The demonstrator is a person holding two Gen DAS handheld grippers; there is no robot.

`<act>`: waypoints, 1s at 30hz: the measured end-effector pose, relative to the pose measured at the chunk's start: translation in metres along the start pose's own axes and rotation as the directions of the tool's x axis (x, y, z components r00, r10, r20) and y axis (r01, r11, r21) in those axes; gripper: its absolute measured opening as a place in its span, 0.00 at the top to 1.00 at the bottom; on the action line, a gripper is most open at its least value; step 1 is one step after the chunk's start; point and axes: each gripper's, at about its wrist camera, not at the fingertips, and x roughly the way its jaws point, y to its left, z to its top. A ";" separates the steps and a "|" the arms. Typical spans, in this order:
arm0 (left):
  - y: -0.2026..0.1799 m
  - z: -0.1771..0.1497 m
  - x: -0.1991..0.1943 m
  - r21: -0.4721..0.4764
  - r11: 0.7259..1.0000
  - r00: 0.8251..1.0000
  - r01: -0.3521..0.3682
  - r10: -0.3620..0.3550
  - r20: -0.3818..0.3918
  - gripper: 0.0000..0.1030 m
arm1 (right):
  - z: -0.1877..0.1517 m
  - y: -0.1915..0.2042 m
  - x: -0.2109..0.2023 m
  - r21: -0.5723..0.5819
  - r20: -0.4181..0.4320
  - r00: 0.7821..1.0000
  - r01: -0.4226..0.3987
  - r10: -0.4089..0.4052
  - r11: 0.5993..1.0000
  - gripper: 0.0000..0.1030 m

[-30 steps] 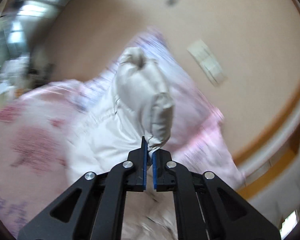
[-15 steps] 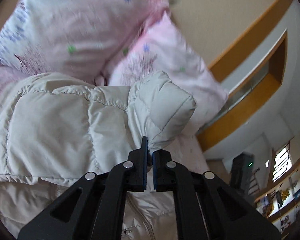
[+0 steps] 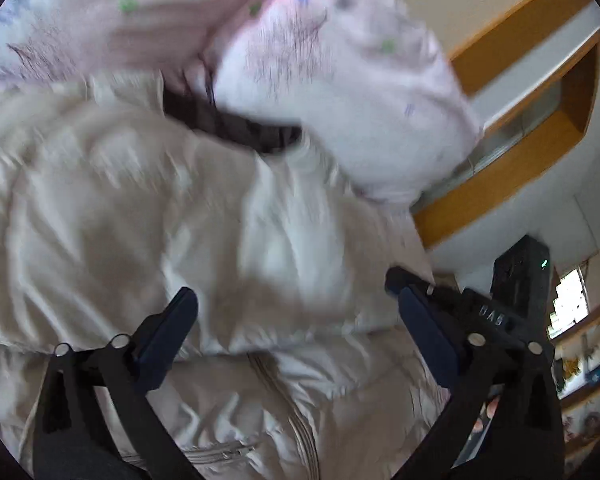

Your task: Fold large clothes

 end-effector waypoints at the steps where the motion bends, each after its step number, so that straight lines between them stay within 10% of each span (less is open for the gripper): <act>1: -0.001 0.001 -0.004 0.011 1.000 1.000 0.007 -0.007 0.001 0.02 | 0.000 0.001 0.001 0.008 -0.005 1.000 -0.013 0.013 1.000 0.55; 12: 0.065 -0.044 -0.119 -0.004 0.994 0.983 -0.113 0.113 0.143 0.02 | -0.012 0.010 0.060 0.131 -0.217 0.964 -0.129 0.155 0.983 0.55; 15: 0.097 -0.062 -0.147 -0.011 0.954 0.946 -0.300 0.299 0.129 0.02 | -0.015 0.019 0.069 0.099 -0.220 0.965 -0.121 0.140 0.988 0.82; 22: 0.172 -0.096 -0.200 -0.188 0.852 0.859 -0.489 0.508 0.064 0.02 | -0.001 0.042 0.015 -0.026 0.025 0.992 -0.127 0.127 0.992 0.89; 30: 0.197 -0.120 -0.215 -0.204 0.889 0.888 -0.409 0.440 0.137 0.02 | -0.015 0.004 0.059 0.098 -0.145 0.989 0.056 -0.042 0.994 0.86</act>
